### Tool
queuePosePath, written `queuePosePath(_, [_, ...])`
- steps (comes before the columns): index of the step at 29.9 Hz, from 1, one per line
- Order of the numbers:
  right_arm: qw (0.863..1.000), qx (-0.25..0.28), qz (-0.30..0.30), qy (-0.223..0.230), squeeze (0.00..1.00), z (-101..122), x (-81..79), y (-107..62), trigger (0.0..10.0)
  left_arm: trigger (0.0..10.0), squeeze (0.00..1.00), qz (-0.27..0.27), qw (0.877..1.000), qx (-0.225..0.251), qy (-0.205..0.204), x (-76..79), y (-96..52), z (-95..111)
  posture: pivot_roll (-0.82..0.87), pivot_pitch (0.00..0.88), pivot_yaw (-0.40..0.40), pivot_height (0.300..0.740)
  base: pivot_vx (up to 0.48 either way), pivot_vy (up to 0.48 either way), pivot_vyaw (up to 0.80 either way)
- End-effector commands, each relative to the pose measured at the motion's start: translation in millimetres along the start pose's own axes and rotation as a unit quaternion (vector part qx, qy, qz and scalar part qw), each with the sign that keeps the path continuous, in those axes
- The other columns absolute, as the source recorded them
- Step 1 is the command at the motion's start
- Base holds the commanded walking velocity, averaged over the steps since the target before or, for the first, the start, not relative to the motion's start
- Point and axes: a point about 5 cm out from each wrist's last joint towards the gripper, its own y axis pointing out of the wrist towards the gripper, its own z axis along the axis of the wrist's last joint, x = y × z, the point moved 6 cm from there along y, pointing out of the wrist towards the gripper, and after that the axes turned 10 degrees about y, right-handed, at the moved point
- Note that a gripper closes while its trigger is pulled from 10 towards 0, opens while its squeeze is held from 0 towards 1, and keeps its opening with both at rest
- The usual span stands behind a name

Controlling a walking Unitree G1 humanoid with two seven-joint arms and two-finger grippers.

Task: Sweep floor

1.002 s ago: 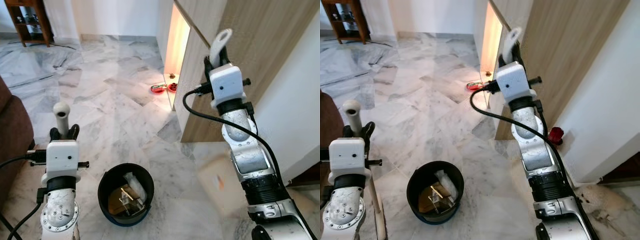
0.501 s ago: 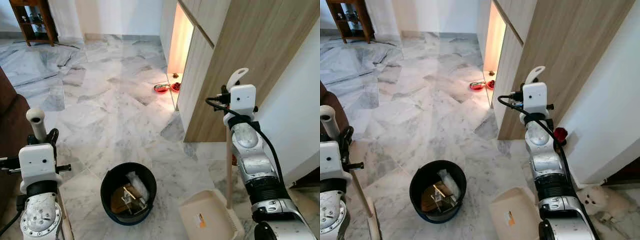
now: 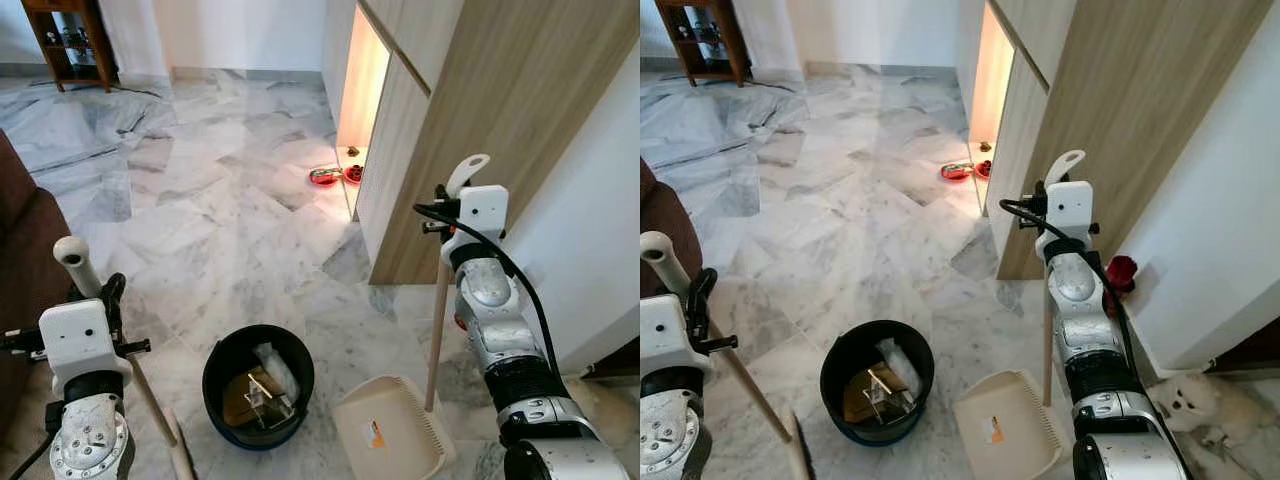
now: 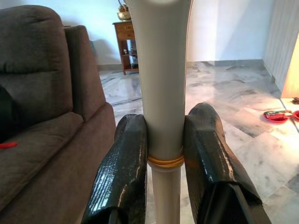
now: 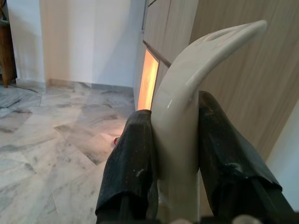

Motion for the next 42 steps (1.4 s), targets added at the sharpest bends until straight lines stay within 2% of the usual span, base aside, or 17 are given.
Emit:
queuePosePath(1, [1.0, 0.02, -0.006, -0.004, 0.0, 12.5, 7.4, 4.2, 10.0, 10.0, 0.0, 0.002, 1.0, 0.01, 0.002, -0.5, -0.4, 3.9, 0.1, 0.063, -0.07, 0.74, 0.0, 0.0, 0.0])
queuePosePath(28, [1.0, 0.02, -0.006, -0.004, 0.0, 12.5, 7.4, 4.2, 10.0, 10.0, 0.0, 0.002, 1.0, 0.01, 0.002, -0.5, -0.4, 3.9, 0.1, 0.063, -0.07, 0.74, 0.0, 0.0, 0.0])
queuePosePath(32, [0.999, 0.015, 0.029, 0.012, 0.0, 1.2, -6.6, -2.3, 10.0, 10.0, 0.0, -0.017, 1.0, 0.019, 0.003, 4.3, -1.5, 6.0, 0.1, 0.049, -0.058, 0.74, -0.249, 0.0, 0.0])
queuePosePath(42, [0.999, 0.019, 0.041, 0.015, 0.0, 2.0, -11.3, -3.4, 10.0, 10.0, 0.0, -0.016, 1.0, 0.022, 0.003, 5.4, 0.9, 7.5, 0.09, 0.063, -0.059, 0.74, -0.286, 0.0, 0.0])
